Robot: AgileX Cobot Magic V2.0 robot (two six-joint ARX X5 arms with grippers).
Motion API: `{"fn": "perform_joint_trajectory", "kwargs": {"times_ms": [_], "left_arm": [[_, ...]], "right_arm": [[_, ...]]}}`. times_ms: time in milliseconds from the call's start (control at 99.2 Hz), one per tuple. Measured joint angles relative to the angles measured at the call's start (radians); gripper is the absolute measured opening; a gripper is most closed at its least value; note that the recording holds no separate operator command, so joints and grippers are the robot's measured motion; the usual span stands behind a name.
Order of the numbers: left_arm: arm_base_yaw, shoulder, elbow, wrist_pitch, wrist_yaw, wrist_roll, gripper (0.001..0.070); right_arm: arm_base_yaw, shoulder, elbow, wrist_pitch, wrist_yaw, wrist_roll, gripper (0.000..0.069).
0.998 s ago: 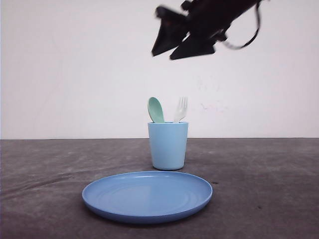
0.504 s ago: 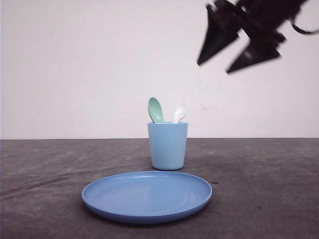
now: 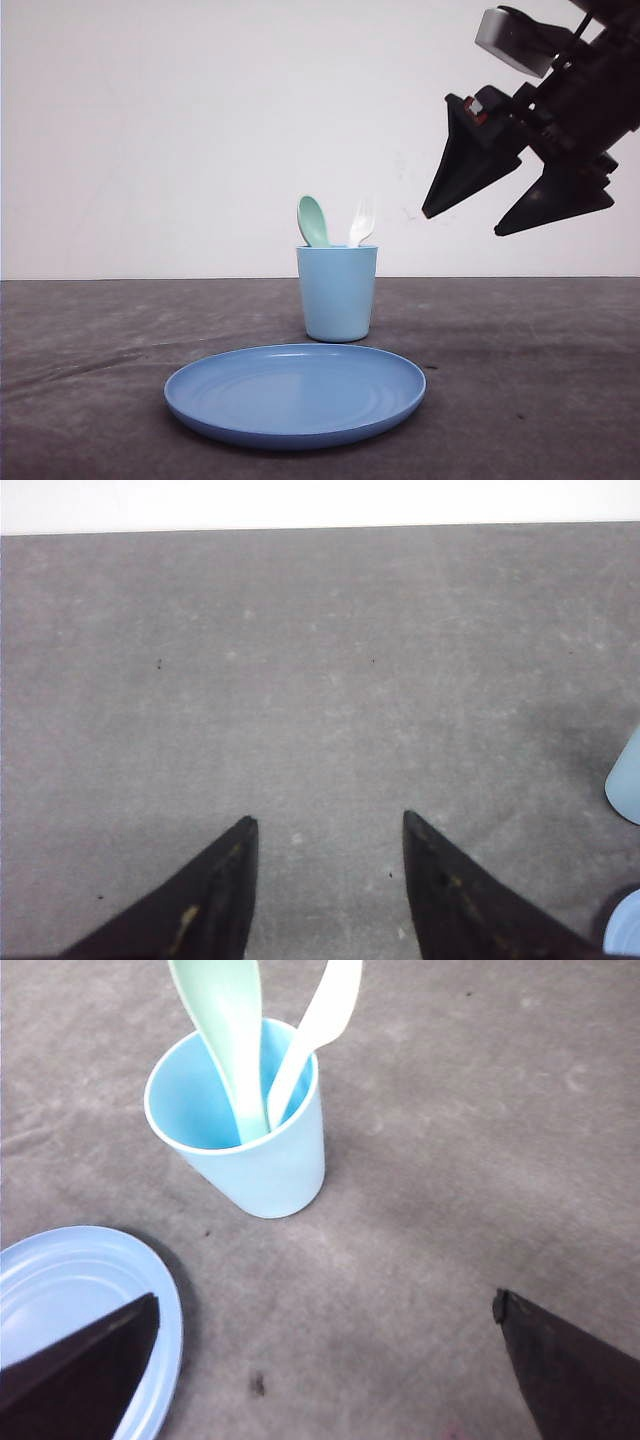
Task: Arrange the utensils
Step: 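Open the right gripper and raise it away from the cup, then lower the right gripper over the cup rim and grasp the cup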
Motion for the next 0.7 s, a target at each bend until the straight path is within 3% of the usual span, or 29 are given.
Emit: {"fn": "perform_joint_trajectory", "kwargs": {"times_ms": [413, 696], "left_arm": [[0.000, 0.006, 0.000, 0.000, 0.000, 0.000, 0.0271], [0.000, 0.006, 0.000, 0.003, 0.000, 0.000, 0.0271]], "right_arm": [[0.066, 0.244, 0.002, 0.325, -0.043, 0.005, 0.0681], [0.122, 0.410, 0.128, 0.366, -0.036, 0.011, 0.0681]]}}
